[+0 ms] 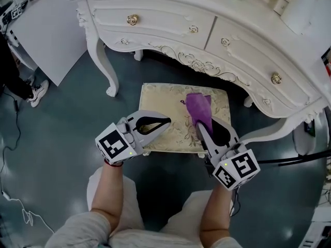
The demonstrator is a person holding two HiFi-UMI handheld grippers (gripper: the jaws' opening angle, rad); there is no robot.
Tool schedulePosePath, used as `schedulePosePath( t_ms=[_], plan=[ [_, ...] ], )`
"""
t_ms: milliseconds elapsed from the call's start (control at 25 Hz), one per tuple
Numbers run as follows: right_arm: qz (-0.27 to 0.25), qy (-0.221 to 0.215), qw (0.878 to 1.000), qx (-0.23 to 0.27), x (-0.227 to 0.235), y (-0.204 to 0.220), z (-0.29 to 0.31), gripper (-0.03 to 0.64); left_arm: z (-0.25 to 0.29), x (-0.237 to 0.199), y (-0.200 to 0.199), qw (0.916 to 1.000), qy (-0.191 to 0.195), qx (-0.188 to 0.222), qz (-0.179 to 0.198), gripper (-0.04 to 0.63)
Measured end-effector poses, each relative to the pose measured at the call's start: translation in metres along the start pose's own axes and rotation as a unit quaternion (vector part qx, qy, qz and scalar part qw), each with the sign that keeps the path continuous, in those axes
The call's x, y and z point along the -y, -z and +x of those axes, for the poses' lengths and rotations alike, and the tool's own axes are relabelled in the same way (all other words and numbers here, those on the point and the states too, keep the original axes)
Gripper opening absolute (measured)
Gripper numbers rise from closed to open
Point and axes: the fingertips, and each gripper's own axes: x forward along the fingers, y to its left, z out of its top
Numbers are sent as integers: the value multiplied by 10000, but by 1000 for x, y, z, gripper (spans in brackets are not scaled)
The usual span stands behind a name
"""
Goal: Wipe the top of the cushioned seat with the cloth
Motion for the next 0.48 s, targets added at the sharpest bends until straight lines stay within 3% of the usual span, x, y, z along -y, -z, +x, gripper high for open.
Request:
schedulePosePath(
  t_ms=[480],
  plan=[
    [-117,-50,9999,90,-4,1,-1,86,1,1,-7,9997,-71,249,-38,14]
  ],
)
